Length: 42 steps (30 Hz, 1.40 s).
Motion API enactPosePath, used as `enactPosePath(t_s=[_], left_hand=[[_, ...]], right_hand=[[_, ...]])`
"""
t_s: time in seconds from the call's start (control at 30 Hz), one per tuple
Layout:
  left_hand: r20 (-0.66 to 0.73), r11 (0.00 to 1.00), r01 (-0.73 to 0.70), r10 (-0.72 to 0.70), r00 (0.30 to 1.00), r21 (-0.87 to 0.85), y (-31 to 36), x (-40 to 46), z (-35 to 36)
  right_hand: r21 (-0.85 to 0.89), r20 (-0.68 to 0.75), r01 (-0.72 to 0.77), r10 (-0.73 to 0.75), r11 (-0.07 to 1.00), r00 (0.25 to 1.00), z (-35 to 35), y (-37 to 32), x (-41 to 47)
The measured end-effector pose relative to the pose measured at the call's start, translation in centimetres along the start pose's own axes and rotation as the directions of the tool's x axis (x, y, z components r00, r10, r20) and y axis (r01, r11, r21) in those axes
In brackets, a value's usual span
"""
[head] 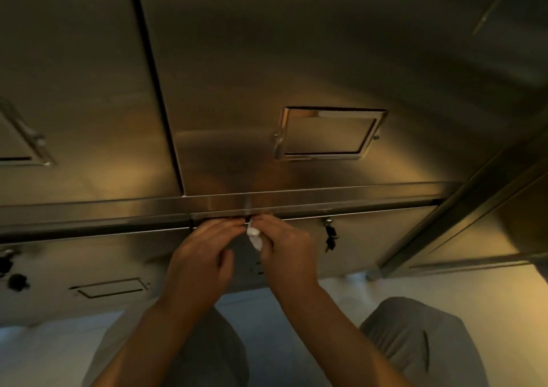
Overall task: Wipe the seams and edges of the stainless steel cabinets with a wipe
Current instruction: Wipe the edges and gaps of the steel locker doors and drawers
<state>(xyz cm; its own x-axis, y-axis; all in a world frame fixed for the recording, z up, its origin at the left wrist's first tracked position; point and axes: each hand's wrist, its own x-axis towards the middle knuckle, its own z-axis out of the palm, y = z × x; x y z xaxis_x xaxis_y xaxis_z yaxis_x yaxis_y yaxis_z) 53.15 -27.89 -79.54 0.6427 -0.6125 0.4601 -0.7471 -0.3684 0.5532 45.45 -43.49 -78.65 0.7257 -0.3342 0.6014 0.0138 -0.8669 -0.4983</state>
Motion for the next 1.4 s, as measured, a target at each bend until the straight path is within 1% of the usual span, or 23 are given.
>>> enactPosePath(t_s=[0.13,0.23,0.37,0.53,0.6,0.67,0.73,0.83,0.97,1.13,1.33,1.4], left_hand=[[-0.077,1.000,-0.018,0.019,0.997,0.023,-2.1,-1.4,-1.9],[-0.094,0.999,-0.001,0.005,0.996,0.044,-2.9,-2.4,-3.0],[-0.129,0.998,-0.013,0.021,0.991,0.058,-3.7,-3.1,-3.8],[-0.245,0.996,0.079,-0.068,0.967,0.035,-4.3,-4.0,-3.8],[-0.282,0.995,0.098,-0.088,0.955,0.021,-4.0,-3.7,-3.8],[-0.289,0.993,0.116,-0.104,0.952,0.024,-3.5,-3.4,-3.9],[-0.268,0.992,0.118,-0.102,0.958,0.045,-3.2,-3.3,-4.1],[-0.227,0.992,0.078,-0.054,0.972,0.098,-2.4,-3.0,-3.9],[-0.117,0.996,0.001,0.009,0.993,0.086,1.0,-1.1,-1.8],[0.042,0.997,-0.077,0.078,0.996,-0.017,5.7,2.2,3.0],[0.142,0.988,-0.149,0.153,0.978,-0.039,9.8,4.9,8.7],[0.161,0.983,-0.181,0.185,0.969,-0.035,10.8,5.5,10.2]], right_hand=[[0.127,-0.018,0.109,-0.107,0.986,0.994,2.6,-2.6,0.0],[0.161,-0.031,0.134,-0.131,0.978,0.991,3.5,-3.5,0.0],[0.231,-0.033,0.161,-0.158,0.959,0.987,4.9,-4.2,0.0],[0.186,0.002,0.185,-0.189,0.965,0.982,7.0,-5.1,-0.4],[0.206,-0.008,0.207,-0.210,0.956,0.978,7.1,-4.9,-0.4],[0.220,-0.008,0.230,-0.234,0.948,0.972,6.7,-4.5,-0.3],[0.203,-0.006,0.239,-0.243,0.950,0.970,6.1,-3.7,-0.1],[0.137,-0.008,0.227,-0.228,0.964,0.974,4.3,-1.7,-0.1],[0.062,-0.021,0.207,-0.206,0.976,0.978,0.6,2.2,-0.1],[0.053,-0.064,0.127,-0.124,0.990,0.990,-3.2,6.7,0.1],[0.019,-0.117,-0.040,0.042,0.999,0.992,-8.5,12.5,-0.2],[-0.019,-0.134,-0.091,0.088,0.996,0.987,-10.6,14.5,-0.3]])
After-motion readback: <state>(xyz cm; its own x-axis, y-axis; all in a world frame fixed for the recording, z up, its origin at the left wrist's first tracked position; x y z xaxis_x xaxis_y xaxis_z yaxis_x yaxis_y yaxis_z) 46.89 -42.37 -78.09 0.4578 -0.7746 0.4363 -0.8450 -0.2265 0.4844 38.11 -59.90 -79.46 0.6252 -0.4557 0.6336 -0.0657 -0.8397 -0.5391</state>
